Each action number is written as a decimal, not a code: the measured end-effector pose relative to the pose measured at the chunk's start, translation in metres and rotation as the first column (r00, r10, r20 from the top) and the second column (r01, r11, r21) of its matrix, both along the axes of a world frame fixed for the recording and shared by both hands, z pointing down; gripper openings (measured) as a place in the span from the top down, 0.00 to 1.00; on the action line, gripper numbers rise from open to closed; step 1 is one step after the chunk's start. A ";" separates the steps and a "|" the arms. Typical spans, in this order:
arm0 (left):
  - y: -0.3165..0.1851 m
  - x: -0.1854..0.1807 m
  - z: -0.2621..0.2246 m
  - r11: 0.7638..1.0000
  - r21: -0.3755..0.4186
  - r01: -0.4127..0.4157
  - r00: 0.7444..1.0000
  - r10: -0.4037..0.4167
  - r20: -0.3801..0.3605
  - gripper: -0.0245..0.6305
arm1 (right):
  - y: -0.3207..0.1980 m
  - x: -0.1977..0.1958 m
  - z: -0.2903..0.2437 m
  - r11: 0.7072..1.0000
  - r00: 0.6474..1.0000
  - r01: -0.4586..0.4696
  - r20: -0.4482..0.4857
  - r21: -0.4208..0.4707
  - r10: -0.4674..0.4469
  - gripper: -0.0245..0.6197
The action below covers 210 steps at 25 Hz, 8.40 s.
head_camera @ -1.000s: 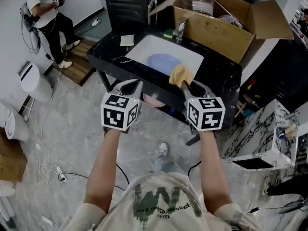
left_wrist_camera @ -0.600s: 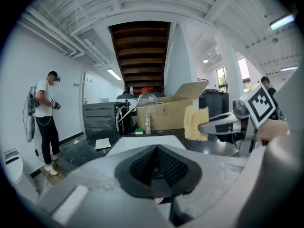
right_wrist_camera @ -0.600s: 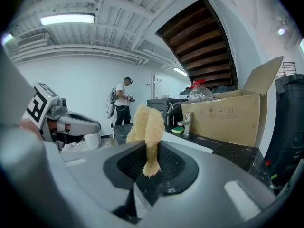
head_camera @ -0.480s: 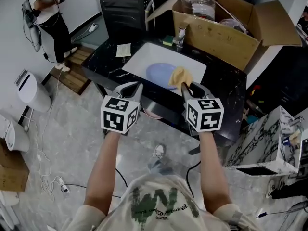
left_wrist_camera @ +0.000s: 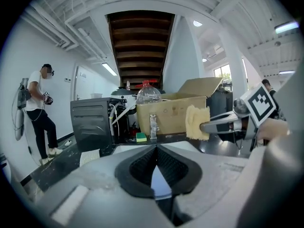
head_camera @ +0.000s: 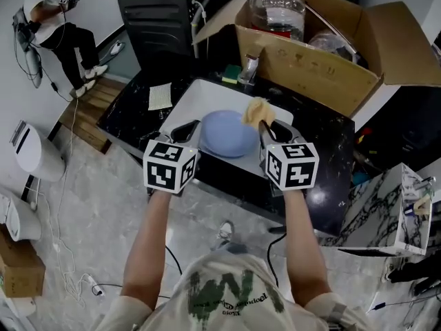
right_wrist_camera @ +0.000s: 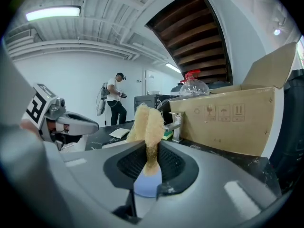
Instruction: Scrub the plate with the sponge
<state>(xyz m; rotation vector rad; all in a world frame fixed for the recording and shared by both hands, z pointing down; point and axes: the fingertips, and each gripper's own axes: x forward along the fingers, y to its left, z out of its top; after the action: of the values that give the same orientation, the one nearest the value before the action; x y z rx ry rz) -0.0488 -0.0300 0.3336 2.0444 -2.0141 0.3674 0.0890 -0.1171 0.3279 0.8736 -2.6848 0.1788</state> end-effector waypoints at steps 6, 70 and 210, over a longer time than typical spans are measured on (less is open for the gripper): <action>-0.047 -0.016 0.006 1.000 -0.001 -0.022 1.000 0.022 -0.019 0.96 | -0.042 -0.015 0.005 1.000 0.999 -0.025 -0.021 -0.008 0.025 0.86; -0.173 -0.115 0.083 0.907 -0.103 -0.408 0.913 0.405 -0.044 0.96 | -0.100 -0.132 0.135 0.954 0.958 -0.198 -0.249 -0.227 0.140 0.86; -0.184 -0.087 0.137 0.869 -0.191 -0.456 0.890 0.447 -0.087 0.96 | -0.113 -0.056 0.268 0.569 0.821 -0.557 -0.505 -0.606 0.266 0.87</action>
<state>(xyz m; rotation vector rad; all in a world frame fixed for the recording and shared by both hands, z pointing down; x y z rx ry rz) -0.1354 -0.2144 0.4705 2.3460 -1.3822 0.5896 0.0331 -0.2297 0.5964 1.0968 -1.7276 1.0307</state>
